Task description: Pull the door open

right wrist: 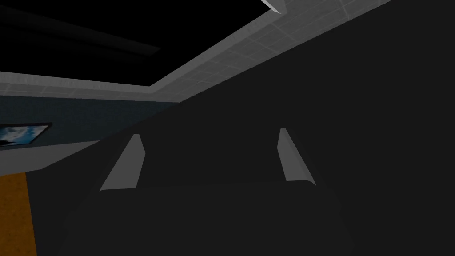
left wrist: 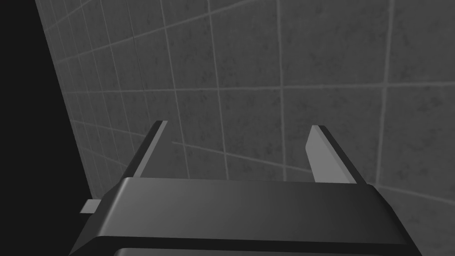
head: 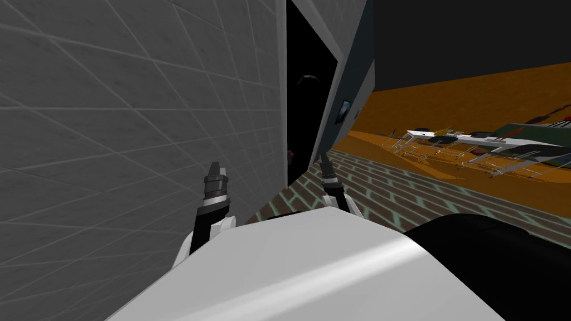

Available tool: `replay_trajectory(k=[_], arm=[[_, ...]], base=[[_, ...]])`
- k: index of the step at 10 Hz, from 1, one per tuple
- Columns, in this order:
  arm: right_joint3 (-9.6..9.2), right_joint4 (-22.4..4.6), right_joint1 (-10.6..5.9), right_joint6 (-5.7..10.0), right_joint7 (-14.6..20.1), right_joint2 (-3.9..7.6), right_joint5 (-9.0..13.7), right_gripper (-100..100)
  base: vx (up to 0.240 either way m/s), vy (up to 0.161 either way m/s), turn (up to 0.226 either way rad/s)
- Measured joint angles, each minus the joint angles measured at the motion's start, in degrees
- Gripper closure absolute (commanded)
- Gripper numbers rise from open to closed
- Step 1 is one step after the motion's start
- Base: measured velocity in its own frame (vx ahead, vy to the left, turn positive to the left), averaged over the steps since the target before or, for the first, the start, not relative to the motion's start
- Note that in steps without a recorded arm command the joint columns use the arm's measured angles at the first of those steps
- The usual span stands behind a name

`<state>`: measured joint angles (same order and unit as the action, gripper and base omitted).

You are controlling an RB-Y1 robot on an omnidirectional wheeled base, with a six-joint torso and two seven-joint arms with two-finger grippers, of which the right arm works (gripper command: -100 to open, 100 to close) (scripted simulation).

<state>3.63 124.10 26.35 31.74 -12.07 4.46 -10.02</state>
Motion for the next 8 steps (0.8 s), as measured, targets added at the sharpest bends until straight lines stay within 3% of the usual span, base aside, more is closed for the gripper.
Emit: replay_trajectory(k=[1, 8], arm=[[-0.7, -2.1, -0.55, 0.44, -1.5, 0.14, -1.2, -100], [-1.34, -14.7, -4.37, 1.03, -9.6, 5.46, -7.3, -100]], base=[[0.089, -0.039, 0.095], [0.091, -0.062, 0.099]])
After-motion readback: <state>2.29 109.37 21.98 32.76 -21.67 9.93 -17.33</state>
